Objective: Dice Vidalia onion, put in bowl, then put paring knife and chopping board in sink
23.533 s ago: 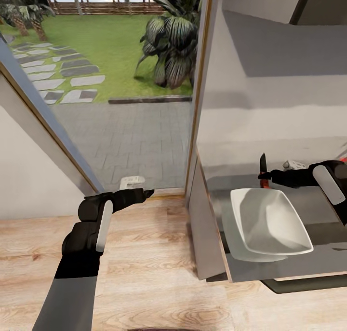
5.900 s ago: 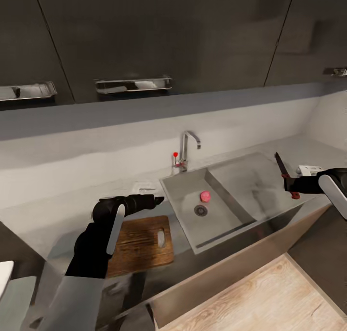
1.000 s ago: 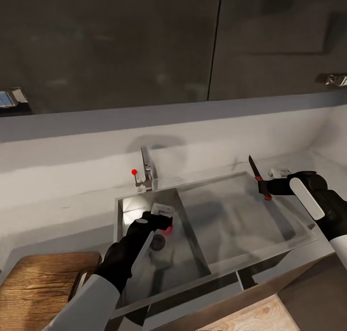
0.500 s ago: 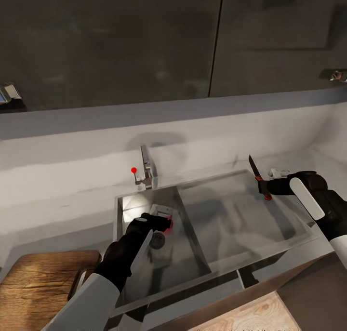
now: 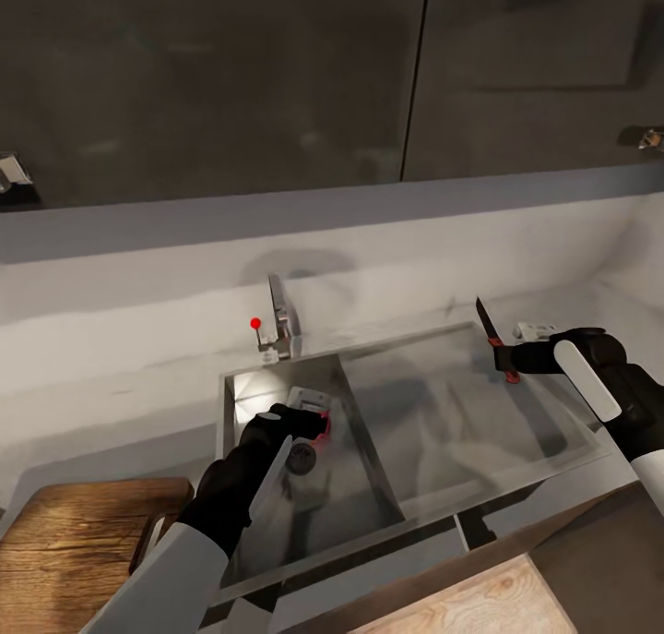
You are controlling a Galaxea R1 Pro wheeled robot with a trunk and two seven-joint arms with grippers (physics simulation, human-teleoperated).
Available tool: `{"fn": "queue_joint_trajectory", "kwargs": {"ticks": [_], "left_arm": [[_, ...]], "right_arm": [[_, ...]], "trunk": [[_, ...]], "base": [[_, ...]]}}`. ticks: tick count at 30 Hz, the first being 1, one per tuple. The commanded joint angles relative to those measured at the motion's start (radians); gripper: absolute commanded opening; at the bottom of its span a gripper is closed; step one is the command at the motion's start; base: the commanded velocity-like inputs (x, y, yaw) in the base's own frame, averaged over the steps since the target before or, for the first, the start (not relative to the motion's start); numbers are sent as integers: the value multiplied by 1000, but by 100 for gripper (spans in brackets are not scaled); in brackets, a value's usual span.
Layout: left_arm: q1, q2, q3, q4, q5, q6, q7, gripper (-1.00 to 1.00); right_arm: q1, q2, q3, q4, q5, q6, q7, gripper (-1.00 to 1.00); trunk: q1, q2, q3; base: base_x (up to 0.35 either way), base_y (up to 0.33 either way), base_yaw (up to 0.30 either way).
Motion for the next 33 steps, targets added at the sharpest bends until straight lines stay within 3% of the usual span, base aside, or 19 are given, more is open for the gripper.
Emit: {"fn": "queue_joint_trajectory", "kwargs": {"ticks": [1,33], "left_arm": [[-1,0,-2,-1,4,5,7,100],[-2,0,4,10,4,1,5,100]], "right_arm": [[-2,-1,3,-1,-8,2,-6,-100],[-1,-1,5,-19,-8,4,-7,-100]], "trunk": [[1,-2,-3],[1,-2,-31]], "base": [[0,0,0],[0,0,0]]}}
